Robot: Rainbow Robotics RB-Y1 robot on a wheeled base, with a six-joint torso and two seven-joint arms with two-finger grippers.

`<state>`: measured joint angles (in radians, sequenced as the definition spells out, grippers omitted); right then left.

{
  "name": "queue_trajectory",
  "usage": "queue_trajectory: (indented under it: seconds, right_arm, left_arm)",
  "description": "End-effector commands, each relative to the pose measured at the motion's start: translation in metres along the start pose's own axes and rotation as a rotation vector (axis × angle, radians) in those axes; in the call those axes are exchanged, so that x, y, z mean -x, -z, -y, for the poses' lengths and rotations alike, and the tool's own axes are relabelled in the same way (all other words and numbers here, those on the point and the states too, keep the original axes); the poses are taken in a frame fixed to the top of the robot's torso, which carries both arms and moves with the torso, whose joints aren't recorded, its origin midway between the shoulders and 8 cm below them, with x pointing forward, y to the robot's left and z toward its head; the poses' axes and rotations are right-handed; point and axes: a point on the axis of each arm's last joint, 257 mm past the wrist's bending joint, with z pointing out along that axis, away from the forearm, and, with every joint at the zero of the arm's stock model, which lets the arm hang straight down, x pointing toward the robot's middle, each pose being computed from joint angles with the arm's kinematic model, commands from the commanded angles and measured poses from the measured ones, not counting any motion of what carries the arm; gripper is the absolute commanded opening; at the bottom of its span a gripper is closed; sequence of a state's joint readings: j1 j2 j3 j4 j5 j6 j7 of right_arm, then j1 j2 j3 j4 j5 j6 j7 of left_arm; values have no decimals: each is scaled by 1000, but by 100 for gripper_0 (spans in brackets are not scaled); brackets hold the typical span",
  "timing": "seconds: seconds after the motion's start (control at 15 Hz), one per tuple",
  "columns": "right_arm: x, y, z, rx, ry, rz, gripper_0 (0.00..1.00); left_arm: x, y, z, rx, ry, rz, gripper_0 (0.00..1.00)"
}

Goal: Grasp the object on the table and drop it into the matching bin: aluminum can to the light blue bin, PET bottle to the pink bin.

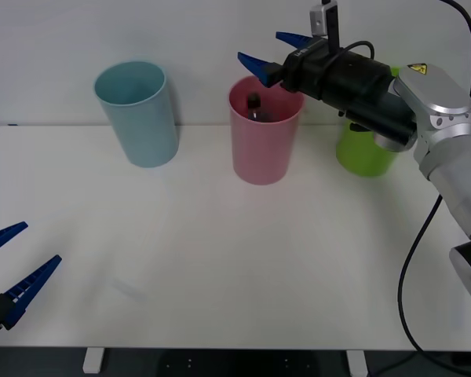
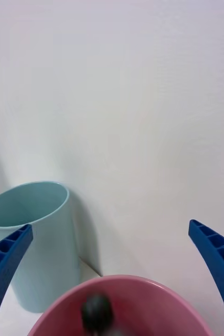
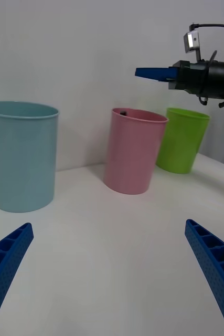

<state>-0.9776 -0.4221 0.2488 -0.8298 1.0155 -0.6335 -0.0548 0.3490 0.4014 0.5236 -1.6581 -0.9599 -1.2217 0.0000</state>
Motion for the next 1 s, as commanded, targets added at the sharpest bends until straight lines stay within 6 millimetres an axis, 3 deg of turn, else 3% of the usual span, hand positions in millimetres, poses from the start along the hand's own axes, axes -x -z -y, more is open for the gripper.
queue_trajectory:
  seconds: [0.07,0.6,1.0]
  right_arm:
    - [0,2,2,-2,-4,2,100]
    - [-19,36,13,-1,-38,2,100]
    - [-27,95,13,-15,-12,35,100]
  left_arm:
    - [0,0,0,0,0,0,100]
    - [0,0,0,0,0,0,100]
    - [0,0,0,0,0,0,100]
